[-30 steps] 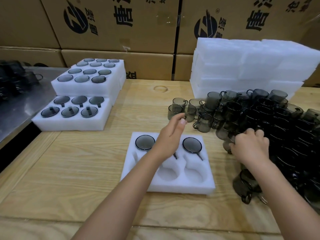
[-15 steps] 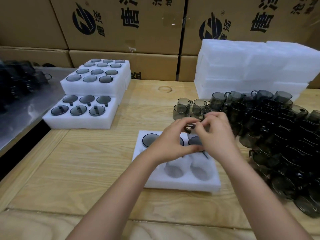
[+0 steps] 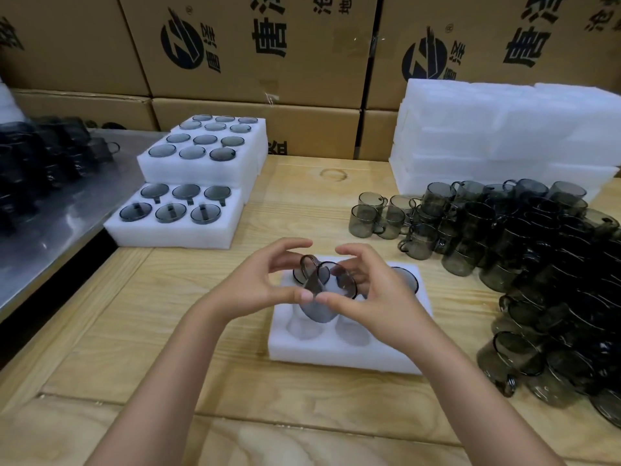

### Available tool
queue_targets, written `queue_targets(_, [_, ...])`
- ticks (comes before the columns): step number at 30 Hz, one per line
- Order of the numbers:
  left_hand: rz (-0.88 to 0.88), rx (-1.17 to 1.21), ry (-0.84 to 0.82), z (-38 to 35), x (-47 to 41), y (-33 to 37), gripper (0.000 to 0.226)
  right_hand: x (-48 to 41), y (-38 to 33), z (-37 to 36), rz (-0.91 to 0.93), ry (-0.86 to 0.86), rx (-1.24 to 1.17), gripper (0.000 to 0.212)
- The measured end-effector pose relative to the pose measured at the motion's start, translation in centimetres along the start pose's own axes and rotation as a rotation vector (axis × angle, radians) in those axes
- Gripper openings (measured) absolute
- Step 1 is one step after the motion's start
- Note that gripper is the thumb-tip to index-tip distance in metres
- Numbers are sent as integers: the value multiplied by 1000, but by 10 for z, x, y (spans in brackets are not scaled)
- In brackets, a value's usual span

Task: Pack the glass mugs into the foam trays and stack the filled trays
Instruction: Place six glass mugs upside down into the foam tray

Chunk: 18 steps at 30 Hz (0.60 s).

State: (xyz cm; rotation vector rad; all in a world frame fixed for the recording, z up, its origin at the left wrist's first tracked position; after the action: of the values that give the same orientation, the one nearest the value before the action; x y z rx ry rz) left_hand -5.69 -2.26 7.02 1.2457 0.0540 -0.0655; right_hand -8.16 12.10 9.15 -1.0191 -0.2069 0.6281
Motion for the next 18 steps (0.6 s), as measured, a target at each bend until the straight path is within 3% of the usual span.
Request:
queue_targets(5, [7, -47, 42, 8, 13, -14, 80, 5, -15, -15, 114, 61, 165, 52])
queue_targets(10, [43, 54, 1, 10, 17, -25, 91, 1, -14, -26, 83, 13, 207, 57])
queue_targets(18, [72, 171, -22, 6, 21, -36, 97, -1, -16, -42, 79, -8, 492, 59])
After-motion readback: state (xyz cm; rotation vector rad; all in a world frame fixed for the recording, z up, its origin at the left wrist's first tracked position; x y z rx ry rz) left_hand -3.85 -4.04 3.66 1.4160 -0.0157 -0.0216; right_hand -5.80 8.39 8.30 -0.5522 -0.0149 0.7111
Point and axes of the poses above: each hand's wrist, its own x-axis away from the middle knuckle, its own z-axis out of the back of the hand, y = z × x, the point moved 10 cm from there along -x, towards the middle knuckle, and after that the axes turned 3 degrees about x, right-handed, at the moved point
